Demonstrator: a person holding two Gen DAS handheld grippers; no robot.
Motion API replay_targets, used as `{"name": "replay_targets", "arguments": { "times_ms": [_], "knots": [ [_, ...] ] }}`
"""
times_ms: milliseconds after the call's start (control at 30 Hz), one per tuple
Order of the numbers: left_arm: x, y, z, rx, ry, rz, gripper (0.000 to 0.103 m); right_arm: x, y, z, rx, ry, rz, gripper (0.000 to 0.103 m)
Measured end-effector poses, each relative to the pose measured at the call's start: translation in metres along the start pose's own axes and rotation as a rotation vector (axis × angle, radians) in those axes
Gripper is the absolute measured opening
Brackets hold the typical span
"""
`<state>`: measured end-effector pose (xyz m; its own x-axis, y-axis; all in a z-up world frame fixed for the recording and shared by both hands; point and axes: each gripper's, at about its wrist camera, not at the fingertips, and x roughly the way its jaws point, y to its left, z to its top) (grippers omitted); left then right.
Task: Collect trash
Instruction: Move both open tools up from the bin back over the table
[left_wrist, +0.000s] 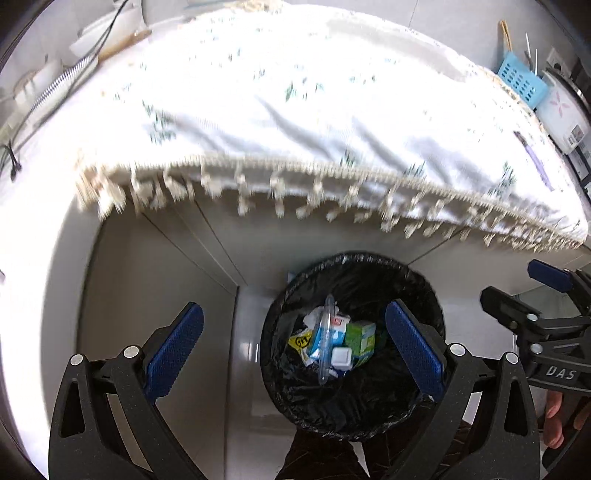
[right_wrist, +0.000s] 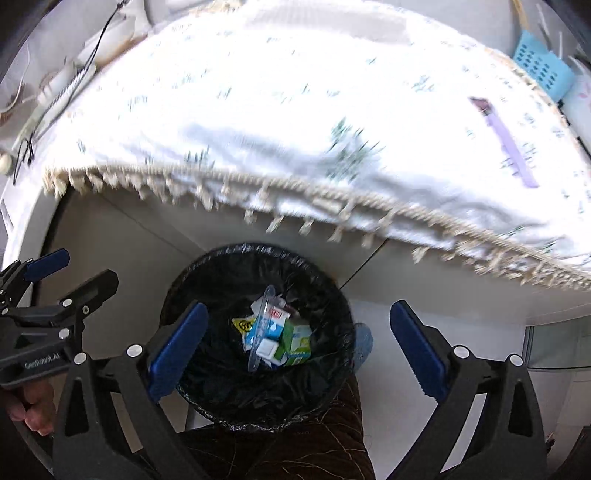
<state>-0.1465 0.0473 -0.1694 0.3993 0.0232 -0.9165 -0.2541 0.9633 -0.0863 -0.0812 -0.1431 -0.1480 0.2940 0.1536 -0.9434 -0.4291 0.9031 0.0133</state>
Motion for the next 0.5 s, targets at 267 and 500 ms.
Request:
{"name": "replay_targets", "arguments": {
  "times_ms": [267, 500],
  "knots": [
    [-0.036, -0.012, 0.025, 0.008, -0.052, -0.030, 0.097, -0.047, -0.025, 0.018, 0.031, -0.070, -0.018, 0.095],
    [-0.064, -0.025, 0.050, 0.023, -0.091, -0.058, 0.097, -0.066, -0.038, 0.028, 0.044, -0.107, -0.051, 0.095]
  ]
}}
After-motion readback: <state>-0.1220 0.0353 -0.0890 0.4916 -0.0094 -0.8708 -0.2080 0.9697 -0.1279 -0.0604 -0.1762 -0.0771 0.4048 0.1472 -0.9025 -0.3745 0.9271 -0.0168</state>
